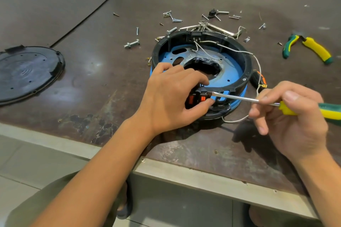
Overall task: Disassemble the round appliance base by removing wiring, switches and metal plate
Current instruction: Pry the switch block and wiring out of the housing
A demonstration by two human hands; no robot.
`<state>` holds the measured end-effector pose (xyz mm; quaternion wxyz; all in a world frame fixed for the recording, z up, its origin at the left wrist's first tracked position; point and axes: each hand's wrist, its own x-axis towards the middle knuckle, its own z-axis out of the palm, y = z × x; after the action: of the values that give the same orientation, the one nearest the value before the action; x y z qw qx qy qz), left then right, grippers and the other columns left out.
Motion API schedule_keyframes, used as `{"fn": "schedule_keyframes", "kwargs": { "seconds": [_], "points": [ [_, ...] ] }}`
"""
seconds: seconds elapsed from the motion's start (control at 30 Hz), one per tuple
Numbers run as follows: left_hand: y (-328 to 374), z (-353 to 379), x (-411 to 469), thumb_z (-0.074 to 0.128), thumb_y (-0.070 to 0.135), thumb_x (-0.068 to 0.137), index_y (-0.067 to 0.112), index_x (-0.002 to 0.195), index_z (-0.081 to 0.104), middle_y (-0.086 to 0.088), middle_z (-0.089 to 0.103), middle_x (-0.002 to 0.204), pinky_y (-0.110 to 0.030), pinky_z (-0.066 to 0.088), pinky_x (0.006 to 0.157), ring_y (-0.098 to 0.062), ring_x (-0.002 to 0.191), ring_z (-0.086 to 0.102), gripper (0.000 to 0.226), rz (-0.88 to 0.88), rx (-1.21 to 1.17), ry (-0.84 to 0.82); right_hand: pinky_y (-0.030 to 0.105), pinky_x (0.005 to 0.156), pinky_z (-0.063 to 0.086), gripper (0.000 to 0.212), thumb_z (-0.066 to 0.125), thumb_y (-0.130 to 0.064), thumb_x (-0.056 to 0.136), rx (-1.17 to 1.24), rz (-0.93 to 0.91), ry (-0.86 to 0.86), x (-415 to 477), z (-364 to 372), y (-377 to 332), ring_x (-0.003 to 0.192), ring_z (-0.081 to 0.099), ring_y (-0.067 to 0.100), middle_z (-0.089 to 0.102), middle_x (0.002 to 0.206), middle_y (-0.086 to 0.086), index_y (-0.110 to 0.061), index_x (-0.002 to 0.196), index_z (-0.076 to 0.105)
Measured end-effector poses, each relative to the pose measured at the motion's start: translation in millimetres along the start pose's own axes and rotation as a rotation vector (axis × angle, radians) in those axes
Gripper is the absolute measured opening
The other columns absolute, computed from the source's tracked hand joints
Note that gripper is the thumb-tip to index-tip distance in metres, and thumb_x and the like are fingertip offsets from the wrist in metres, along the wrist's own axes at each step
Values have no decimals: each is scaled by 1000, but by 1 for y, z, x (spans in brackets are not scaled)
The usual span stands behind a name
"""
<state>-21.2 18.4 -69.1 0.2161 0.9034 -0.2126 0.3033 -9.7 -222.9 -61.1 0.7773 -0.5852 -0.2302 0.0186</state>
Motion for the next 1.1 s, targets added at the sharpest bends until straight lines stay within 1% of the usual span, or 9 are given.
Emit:
{"fn": "schedule_keyframes", "kwargs": {
  "seconds": [0.17, 0.47, 0.6, 0.7, 0.77, 0.87, 0.97, 1.03, 1.1],
  "points": [
    [1, -1, 0, 66, 50, 86, 24, 100, 70, 14, 67, 86, -32, 37, 87, -9, 82, 59, 30, 4, 5, -8, 18, 42, 36, 31, 46, -16, 86, -35, -52, -14, 0, 0, 0, 34, 45, 23, 66, 63, 15, -19, 74, 75],
    [3, -5, 2, 62, 52, 88, 22, 102, 68, 13, 65, 87, -35, 41, 89, -12, 79, 59, 34, 25, 17, -55, 26, 35, 25, 31, 45, -18, 88, -47, -27, -9, -1, 8, -1, 33, 45, 23, 60, 60, 14, -18, 70, 70],
    [4, -5, 3, 58, 55, 91, 22, 101, 67, 12, 65, 86, -39, 43, 91, -12, 78, 59, 35, 39, 21, -59, 15, 39, 34, 44, 37, -18, 95, 66, 109, 89, 5, 12, -4, 32, 43, 20, 58, 56, 11, -20, 62, 66],
    [4, -4, 3, 56, 55, 92, 23, 100, 66, 13, 65, 86, -37, 42, 93, -11, 79, 59, 34, 46, 24, -60, 13, 36, 30, 52, 33, -27, 102, 119, 259, 170, 12, 14, -5, 30, 41, 18, 58, 53, 8, -22, 59, 62],
    [3, -3, 4, 56, 55, 93, 24, 98, 66, 13, 64, 84, -36, 41, 92, -10, 78, 57, 33, 46, 24, -56, 13, 35, 29, 55, 31, -28, 104, 117, 291, 188, 14, 14, -5, 29, 41, 16, 58, 52, 7, -22, 59, 62],
    [2, -2, 3, 52, 54, 95, 24, 98, 66, 14, 64, 83, -37, 42, 91, -10, 77, 58, 33, 37, 6, -46, 13, 37, 31, 42, 41, -25, 98, 74, 172, 98, 10, 12, -5, 30, 44, 19, 60, 54, 8, -21, 63, 65],
    [2, -2, 4, 48, 52, 98, 23, 103, 69, 14, 66, 87, -36, 42, 91, -9, 79, 59, 36, 24, 1, -39, 17, 40, 33, 31, 48, -24, 96, -125, -21, -32, 2, 10, -7, 33, 49, 25, 62, 59, 6, -23, 72, 68],
    [2, -2, 4, 47, 52, 99, 24, 106, 70, 14, 68, 91, -37, 42, 93, -8, 82, 60, 36, 24, 20, -47, 19, 43, 36, 31, 54, -36, 102, -257, -61, -51, -3, 17, -7, 36, 52, 27, 63, 61, 3, -27, 75, 68],
    [1, -2, 4, 48, 52, 99, 25, 104, 70, 14, 68, 92, -38, 42, 92, -9, 83, 60, 35, 30, 35, -57, 18, 44, 37, 35, 54, -46, 102, -288, -67, 1, -5, 25, -6, 36, 53, 26, 63, 60, -1, -29, 75, 68]
  ]
}}
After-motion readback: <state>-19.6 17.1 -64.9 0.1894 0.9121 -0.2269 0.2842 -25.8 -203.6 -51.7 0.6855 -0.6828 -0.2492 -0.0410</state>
